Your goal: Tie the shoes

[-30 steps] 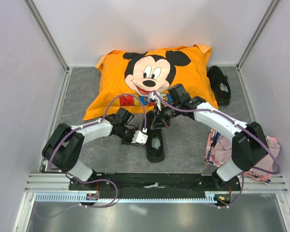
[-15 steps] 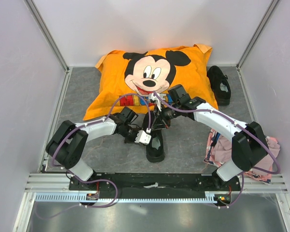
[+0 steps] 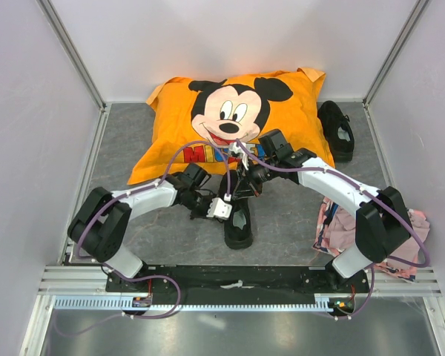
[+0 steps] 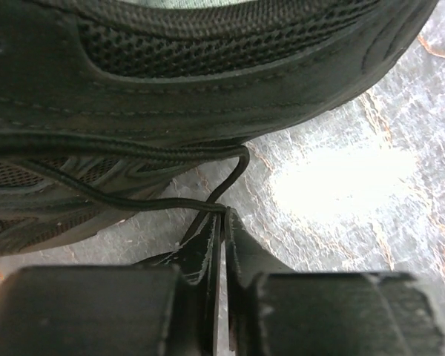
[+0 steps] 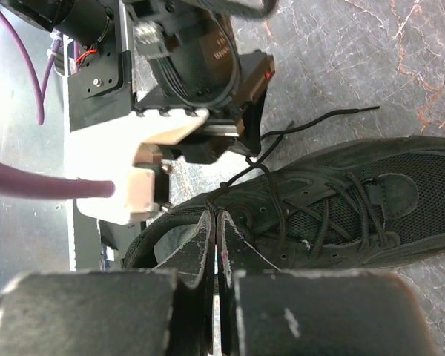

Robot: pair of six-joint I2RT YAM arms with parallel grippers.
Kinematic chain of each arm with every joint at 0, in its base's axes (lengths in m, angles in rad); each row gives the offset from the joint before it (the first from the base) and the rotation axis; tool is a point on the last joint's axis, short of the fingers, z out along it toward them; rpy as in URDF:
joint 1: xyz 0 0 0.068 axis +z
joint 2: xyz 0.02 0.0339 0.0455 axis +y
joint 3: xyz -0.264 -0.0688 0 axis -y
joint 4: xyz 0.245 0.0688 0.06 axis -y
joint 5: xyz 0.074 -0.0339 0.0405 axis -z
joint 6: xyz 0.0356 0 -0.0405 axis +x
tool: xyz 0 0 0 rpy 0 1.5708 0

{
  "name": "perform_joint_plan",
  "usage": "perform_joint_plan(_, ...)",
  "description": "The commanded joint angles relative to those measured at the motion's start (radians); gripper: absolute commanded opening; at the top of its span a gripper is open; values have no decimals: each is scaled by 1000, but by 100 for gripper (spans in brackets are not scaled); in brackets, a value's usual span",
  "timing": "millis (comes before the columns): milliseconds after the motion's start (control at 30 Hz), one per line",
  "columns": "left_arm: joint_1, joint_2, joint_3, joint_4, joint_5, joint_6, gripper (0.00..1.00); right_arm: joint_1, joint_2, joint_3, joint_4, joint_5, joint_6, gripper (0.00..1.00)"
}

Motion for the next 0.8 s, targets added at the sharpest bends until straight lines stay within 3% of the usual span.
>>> perform_joint_plan(0,36,-94,39,-56,38,-19,2,-9,-1,-5,24,-3,-9,0)
perform_joint_plan(233,53,-240,141,-414,122,47,2,-15,10,-8,28,3,-6,0)
perform_joint_plan(433,-72,-237,272,-502,257,-158,2,-20,10,-10,82,15,42,0)
perform_joint_plan(533,-118,-191,327,-415,363,-388,1,-26,12,-5,88,23,53,0)
perform_joint_plan(667,-141,-190,297,-70,477,-875,2,-28,7,-8,91,22,62,0)
perform_joint_plan(700,-148,-197,249,122,475,-951,2,-29,4,-8,91,22,63,0)
perform_joint_plan(767,-152,-219,200,301,427,-1153,2,-31,4,-10,91,17,67,0)
